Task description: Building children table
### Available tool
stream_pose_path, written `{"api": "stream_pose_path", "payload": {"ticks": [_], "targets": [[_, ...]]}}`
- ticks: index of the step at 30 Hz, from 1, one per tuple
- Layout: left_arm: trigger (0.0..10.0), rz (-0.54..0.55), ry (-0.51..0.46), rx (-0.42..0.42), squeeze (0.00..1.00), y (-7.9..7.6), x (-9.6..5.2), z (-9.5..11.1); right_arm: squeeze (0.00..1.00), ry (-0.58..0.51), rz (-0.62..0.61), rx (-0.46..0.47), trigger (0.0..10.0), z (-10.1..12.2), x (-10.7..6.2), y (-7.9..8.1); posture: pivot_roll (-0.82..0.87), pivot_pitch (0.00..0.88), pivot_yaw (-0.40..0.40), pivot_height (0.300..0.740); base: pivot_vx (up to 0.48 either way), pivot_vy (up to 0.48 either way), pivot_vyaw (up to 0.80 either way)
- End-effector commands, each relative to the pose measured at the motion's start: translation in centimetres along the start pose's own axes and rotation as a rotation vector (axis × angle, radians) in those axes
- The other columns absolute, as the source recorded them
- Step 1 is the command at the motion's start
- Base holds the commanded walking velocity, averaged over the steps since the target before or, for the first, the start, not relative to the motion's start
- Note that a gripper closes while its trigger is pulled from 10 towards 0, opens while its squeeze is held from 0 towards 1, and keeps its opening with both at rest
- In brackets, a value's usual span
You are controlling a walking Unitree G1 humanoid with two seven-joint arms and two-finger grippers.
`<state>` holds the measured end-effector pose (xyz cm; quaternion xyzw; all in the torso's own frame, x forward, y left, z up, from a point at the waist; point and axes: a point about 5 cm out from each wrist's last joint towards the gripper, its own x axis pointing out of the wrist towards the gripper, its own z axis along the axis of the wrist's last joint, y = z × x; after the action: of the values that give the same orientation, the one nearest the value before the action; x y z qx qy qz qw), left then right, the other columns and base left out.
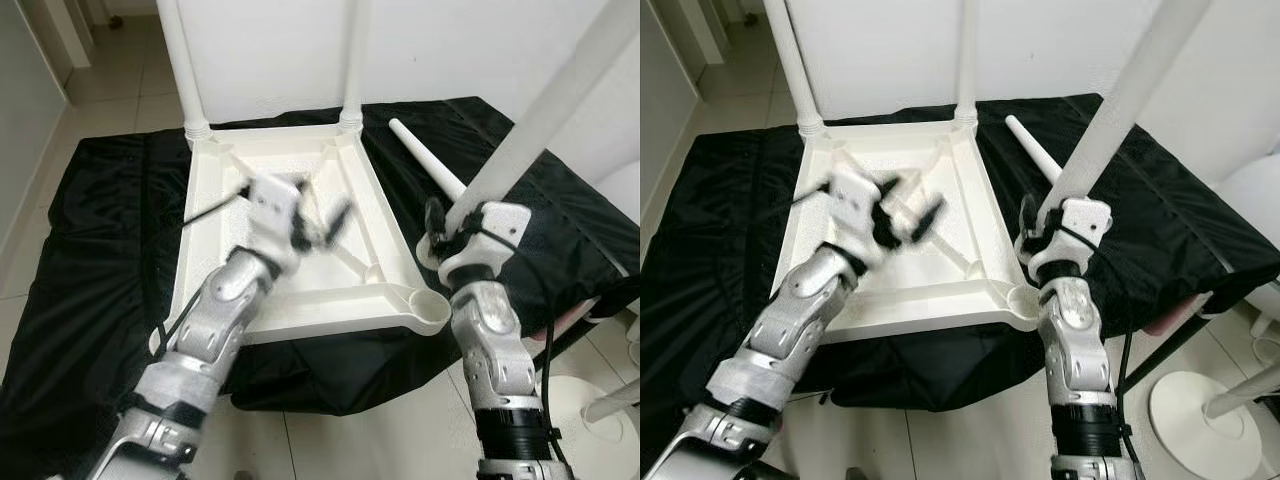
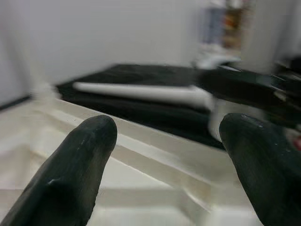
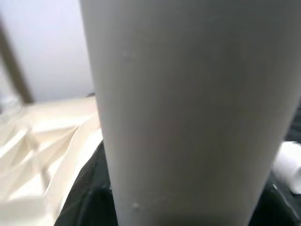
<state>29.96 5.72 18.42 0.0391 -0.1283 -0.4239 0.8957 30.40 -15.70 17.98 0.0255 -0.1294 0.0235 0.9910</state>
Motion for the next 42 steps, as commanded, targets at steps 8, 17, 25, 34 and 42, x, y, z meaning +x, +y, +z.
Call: {"api": "stream_pose_path", "payload": {"ticks": [8, 17, 25, 34, 42], "targets": [[10.0, -0.189, 0.073, 0.101, 0.00, -2.3, -1.8, -1.0, 0.00, 0.045, 0.081, 0.005, 10.0, -0.8, -0.9, 1.0, -0.04, 0.000, 0.008, 0.740, 0.000, 0.000, 0.00], [10.0, -0.283, 0.097, 0.125, 0.00, -3.3, -3.1, -0.9, 0.00, 0.082, 0.144, -0.058, 10.0, -1.7, -2.8, 1.4, -0.02, 0.000, 0.004, 0.740, 0.000, 0.000, 0.00], [10.0, -0.297, 0.111, 0.098, 0.00, -3.4, -3.3, -0.5, 0.00, 0.165, 0.131, -0.044, 10.0, -3.5, -5.1, 0.4, -0.03, 0.013, 0.012, 0.740, 0.000, 0.000, 0.00], [10.0, -0.307, 0.114, 0.103, 0.00, -3.5, -3.1, -0.3, 0.00, 0.197, 0.082, -0.061, 10.0, -4.7, -5.0, -1.0, -0.03, 0.017, 0.027, 0.740, 0.000, 0.000, 0.00], [10.0, -0.305, 0.118, 0.105, 0.00, -3.4, -2.9, 0.1, 0.00, 0.190, 0.109, -0.102, 10.0, -5.1, -4.4, -1.8, -0.02, 0.023, 0.038, 0.740, 0.000, 0.000, 0.00]]}}
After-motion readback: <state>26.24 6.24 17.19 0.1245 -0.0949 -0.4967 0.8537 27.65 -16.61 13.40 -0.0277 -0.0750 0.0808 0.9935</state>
